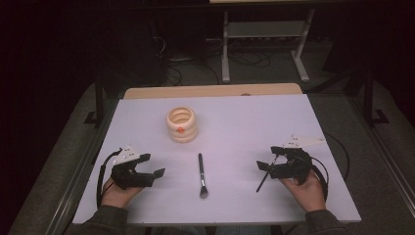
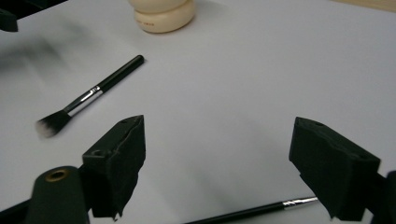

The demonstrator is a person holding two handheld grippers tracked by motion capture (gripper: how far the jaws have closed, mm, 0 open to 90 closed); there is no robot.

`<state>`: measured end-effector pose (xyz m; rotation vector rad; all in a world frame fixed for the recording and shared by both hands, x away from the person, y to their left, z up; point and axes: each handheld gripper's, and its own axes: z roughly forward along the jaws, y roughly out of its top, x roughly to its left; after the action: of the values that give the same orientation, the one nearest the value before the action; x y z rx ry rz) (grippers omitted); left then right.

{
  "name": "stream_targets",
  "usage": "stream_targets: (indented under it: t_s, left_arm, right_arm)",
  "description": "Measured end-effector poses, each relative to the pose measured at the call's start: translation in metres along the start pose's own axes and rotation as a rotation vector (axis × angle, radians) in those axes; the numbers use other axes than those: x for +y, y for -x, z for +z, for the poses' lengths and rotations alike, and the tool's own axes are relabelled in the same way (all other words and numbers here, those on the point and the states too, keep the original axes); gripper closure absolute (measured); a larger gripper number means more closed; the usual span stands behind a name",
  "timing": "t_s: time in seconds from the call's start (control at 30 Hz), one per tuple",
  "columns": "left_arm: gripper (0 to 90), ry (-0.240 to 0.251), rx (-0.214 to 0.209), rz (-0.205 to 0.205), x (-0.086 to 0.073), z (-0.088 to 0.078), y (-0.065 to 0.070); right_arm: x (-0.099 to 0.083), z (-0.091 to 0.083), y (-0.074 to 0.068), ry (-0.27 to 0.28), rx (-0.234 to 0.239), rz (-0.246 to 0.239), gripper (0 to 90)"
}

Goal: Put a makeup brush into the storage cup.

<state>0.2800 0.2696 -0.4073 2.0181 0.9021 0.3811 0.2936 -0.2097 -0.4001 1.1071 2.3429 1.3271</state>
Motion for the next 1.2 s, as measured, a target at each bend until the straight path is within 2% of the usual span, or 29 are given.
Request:
stream_targets:
  t_s: [0.2, 0.3, 0.37, 0.47, 0.57, 0.87, 0.97, 1.07, 1.2]
  left_arm:
    - [20.0, -0.001, 0.0, 0.009, 0.001, 0.0, 0.002]
    - [20.0, 0.002, 0.002, 0.015, 0.0, 0.0, 0.001]
    - [20.0, -0.005, 0.006, 0.002, -0.001, 0.0, 0.002]
    - [20.0, -0.002, 0.009, 0.012, -0.001, -0.002, 0.002]
    - [20.0, -0.005, 0.01, 0.02, 0.0, -0.002, 0.003]
    - [20.1, 0.001, 0.004, 0.023, 0.0, -0.001, 0.003]
    - [20.2, 0.002, 0.004, 0.03, 0.001, -0.001, 0.003]
    - [20.2, 0.0, 0.002, 0.041, 0.001, -0.001, 0.003]
    - [20.3, 0.005, -0.001, 0.037, 0.001, -0.001, 0.003]
  right_arm:
    - [0.013, 0.007, -0.014, -0.036, -0.004, -0.021, 19.4]
    - [0.016, 0.008, -0.016, -0.047, -0.004, -0.032, 19.6]
    - [0.025, 0.013, -0.021, -0.052, 0.018, -0.036, 20.9]
    - [0.034, 0.021, -0.026, -0.071, 0.04, -0.039, 21.6]
    - [0.042, 0.029, -0.034, -0.094, 0.052, -0.063, 21.7]
    - [0.064, 0.044, -0.052, -0.161, 0.078, -0.076, 24.5]
    - [0.072, 0.051, -0.058, -0.183, 0.091, -0.102, 26.3]
    - [0.078, 0.058, -0.063, -0.208, 0.104, -0.116, 27.0]
    - [0.084, 0.069, -0.07, -0.232, 0.124, -0.125, 28.2]
